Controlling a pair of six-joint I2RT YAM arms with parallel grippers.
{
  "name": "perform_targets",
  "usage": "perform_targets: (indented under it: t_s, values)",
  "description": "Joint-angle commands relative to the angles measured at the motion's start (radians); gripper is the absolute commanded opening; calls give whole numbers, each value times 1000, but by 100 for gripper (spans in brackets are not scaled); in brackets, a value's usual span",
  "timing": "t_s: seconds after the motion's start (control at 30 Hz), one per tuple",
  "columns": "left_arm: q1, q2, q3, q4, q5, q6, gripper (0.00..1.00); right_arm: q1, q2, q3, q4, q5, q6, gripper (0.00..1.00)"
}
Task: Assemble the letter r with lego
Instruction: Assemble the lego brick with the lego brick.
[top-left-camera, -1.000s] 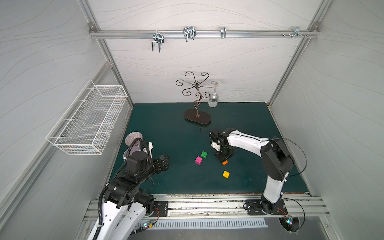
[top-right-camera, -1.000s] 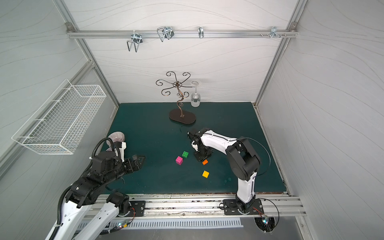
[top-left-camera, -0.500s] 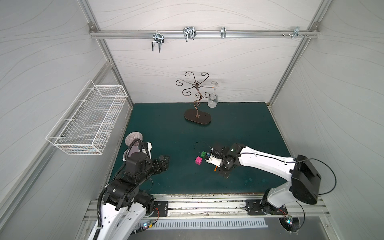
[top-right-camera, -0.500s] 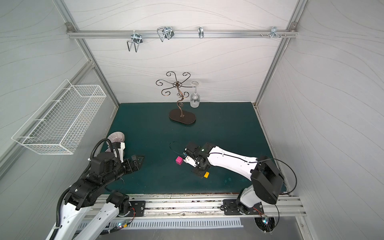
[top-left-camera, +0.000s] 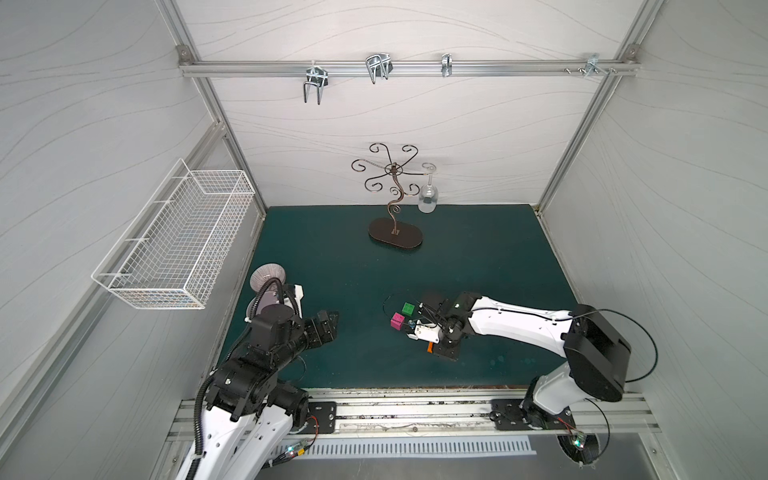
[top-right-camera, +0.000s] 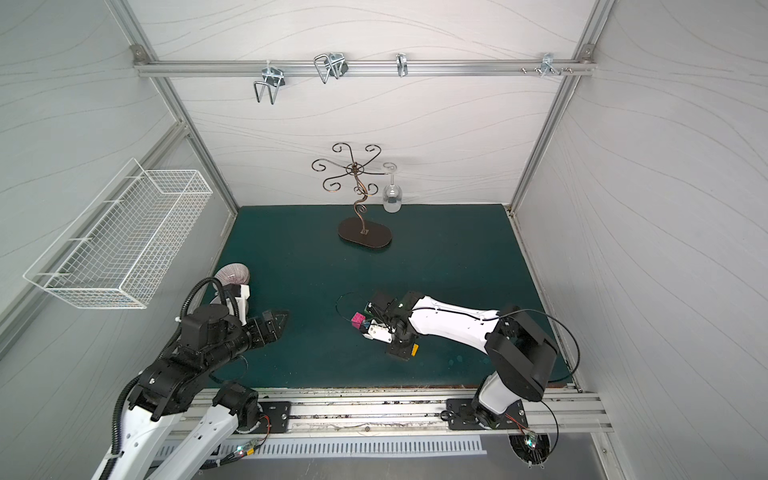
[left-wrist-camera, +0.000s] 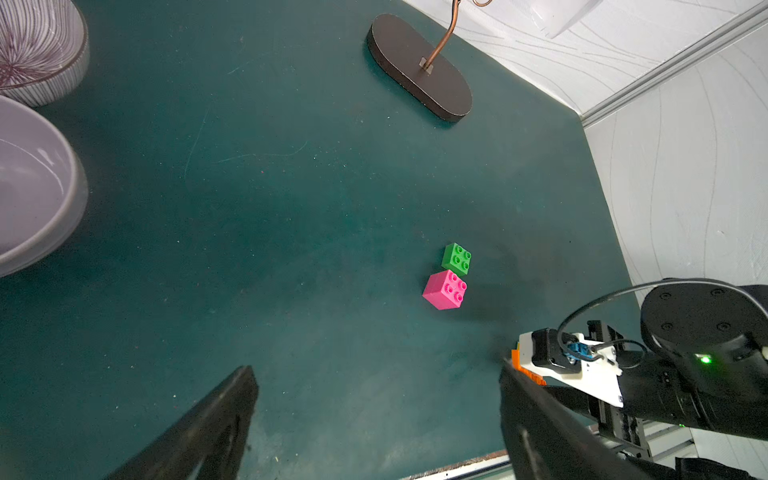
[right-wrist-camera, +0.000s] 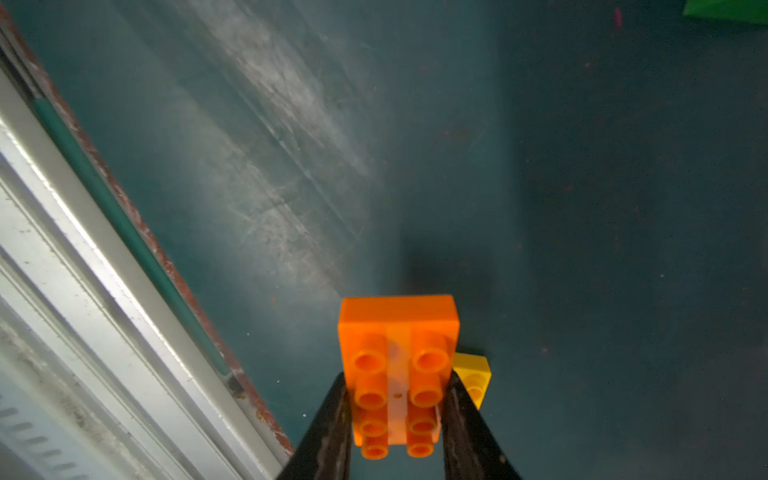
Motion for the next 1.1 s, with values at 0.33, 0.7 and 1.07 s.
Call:
perform_targets:
  t_s: [0.33,0.7,1.07]
  values:
    - [-6,-4,1,48,-10,-10,94,-25,91,48,16,98,12,0]
    - [-6,-3,1,48,-12,-10,94,-67,102,61,5,104,14,0]
    - [-6,-1,2,48,-12,-10,94,-71,80,78,-41,104,13,0]
